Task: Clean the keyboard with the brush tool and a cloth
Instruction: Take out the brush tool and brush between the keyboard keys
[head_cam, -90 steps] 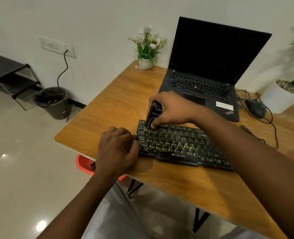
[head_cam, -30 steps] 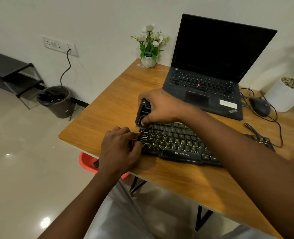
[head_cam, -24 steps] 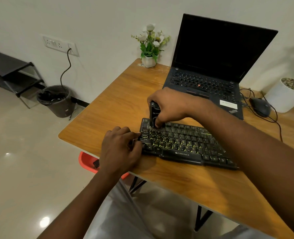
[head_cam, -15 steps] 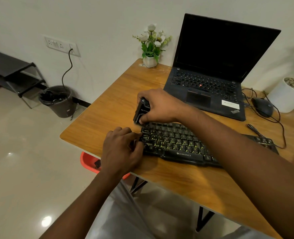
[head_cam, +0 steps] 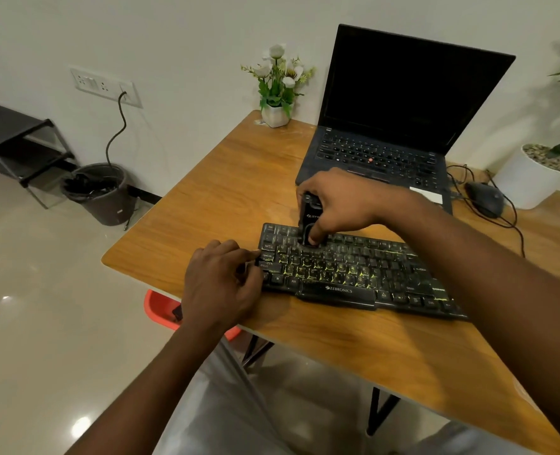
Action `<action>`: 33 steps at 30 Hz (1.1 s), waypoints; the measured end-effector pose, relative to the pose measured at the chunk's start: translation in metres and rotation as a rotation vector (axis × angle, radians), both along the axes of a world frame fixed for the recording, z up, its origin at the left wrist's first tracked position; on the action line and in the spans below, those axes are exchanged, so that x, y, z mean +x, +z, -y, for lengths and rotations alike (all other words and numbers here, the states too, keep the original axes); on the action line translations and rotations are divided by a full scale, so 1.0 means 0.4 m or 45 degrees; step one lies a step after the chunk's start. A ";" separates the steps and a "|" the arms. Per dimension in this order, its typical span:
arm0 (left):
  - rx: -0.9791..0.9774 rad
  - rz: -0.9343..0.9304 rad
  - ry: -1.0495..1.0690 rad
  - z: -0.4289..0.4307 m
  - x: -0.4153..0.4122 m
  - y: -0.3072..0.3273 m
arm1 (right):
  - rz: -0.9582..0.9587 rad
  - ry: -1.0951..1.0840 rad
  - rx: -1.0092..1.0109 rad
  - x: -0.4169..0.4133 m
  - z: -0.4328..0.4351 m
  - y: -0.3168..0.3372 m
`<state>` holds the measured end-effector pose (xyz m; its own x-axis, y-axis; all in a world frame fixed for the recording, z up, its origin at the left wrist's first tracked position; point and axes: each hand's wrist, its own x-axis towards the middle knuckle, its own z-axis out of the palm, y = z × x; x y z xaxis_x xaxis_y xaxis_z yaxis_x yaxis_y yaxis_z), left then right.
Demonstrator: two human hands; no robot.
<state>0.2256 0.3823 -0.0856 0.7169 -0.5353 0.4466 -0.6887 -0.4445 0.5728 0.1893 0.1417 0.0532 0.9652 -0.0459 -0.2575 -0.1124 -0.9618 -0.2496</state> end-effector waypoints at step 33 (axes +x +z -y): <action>-0.083 0.024 -0.013 -0.008 -0.011 -0.002 | 0.224 -0.019 0.252 0.060 -0.088 -0.046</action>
